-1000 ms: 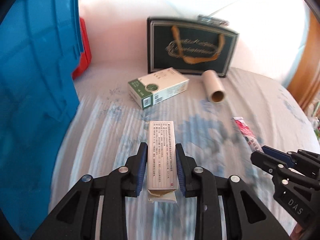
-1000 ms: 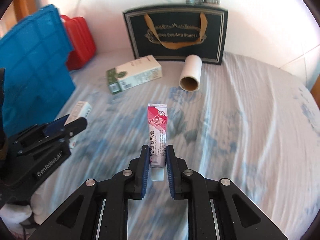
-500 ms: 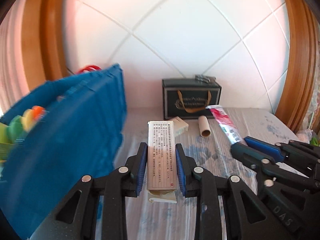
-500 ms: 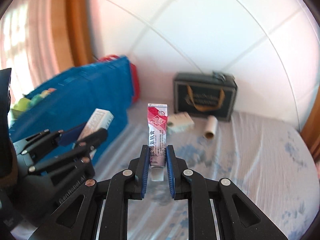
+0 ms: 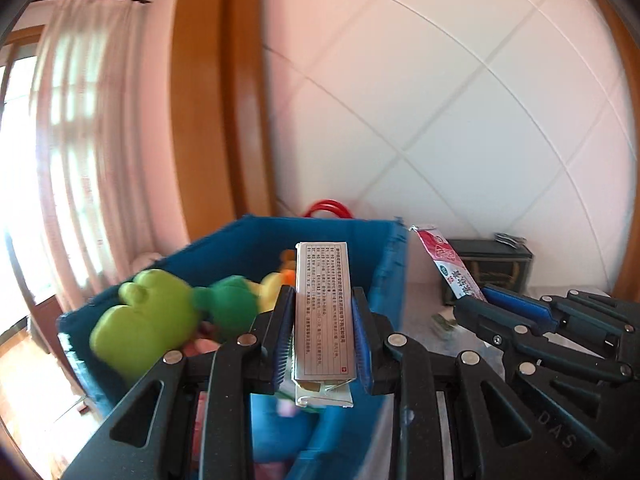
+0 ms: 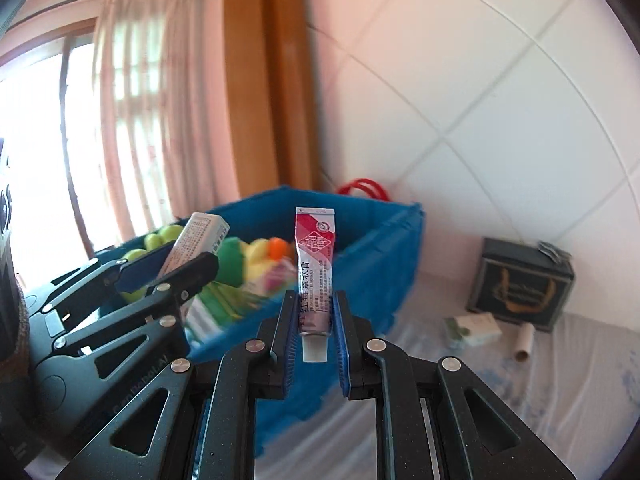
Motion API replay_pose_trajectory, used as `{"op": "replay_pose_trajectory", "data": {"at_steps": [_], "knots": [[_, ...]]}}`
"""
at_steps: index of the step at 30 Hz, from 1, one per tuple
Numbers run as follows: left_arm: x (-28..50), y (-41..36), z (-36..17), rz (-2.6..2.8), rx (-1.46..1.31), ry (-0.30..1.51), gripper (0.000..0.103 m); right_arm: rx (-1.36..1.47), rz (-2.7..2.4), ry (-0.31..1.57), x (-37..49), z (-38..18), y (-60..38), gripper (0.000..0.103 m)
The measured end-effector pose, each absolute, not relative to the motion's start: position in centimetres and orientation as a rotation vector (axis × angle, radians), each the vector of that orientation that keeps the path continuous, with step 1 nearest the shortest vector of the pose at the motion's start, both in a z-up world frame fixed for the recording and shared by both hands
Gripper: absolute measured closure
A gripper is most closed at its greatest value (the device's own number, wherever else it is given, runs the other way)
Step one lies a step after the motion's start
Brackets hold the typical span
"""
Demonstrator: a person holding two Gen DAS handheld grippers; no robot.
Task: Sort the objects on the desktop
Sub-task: 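Lift both items with both tools and carry them over the crate, then release both items into the crate and withdraw both tools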
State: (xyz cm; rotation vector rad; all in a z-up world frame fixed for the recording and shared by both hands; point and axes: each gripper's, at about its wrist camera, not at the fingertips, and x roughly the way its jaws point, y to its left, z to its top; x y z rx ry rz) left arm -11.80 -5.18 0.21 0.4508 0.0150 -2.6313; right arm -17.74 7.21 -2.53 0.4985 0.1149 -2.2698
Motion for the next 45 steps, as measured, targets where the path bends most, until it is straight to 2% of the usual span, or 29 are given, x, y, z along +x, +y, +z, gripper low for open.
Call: {"op": "replay_pose_trajectory", "data": {"at_steps": [11, 24, 29, 32, 33, 35, 37, 40, 45], "knots": [[-8.5, -16.3, -2.0, -2.502, 0.562, 0.112, 0.076, 0.509, -2.138, 0.226, -14.0, -2.9, -4.5, 0.086], [-9.2, -18.8, -4.7, -2.508, 0.664, 0.17, 0.075, 0.611, -2.127, 0.367, -14.1, -5.3, -8.2, 0.086], [-8.9, -19.1, -4.9, -2.477, 0.665, 0.183, 0.054, 0.617, -2.142, 0.383, -14.6, -5.7, -8.3, 0.084], [-8.2, -18.9, -4.8, -2.467, 0.65, 0.198, 0.048, 0.61, -2.155, 0.374, -14.6, -5.4, -7.8, 0.076], [-8.0, -18.9, -4.7, -2.463, 0.644, 0.201, 0.048, 0.607, -2.159, 0.371, -14.6, -5.3, -7.6, 0.069], [-7.3, -18.7, -4.5, -2.451, 0.627, 0.211, 0.048, 0.596, -2.174, 0.361, -14.5, -5.1, -6.8, 0.054], [-6.6, -18.4, -4.4, -2.439, 0.613, 0.219, 0.047, 0.581, -2.186, 0.342, -14.4, -4.7, -5.8, 0.031], [-5.6, -17.3, -4.1, -2.423, 0.595, 0.233, 0.046, 0.55, -2.182, 0.314, -13.8, -4.1, -4.1, 0.012], [-4.0, -13.7, -3.3, -2.411, 0.56, 0.219, 0.045, 0.491, -2.173, 0.28, -12.6, -3.0, -0.3, 0.001]]}}
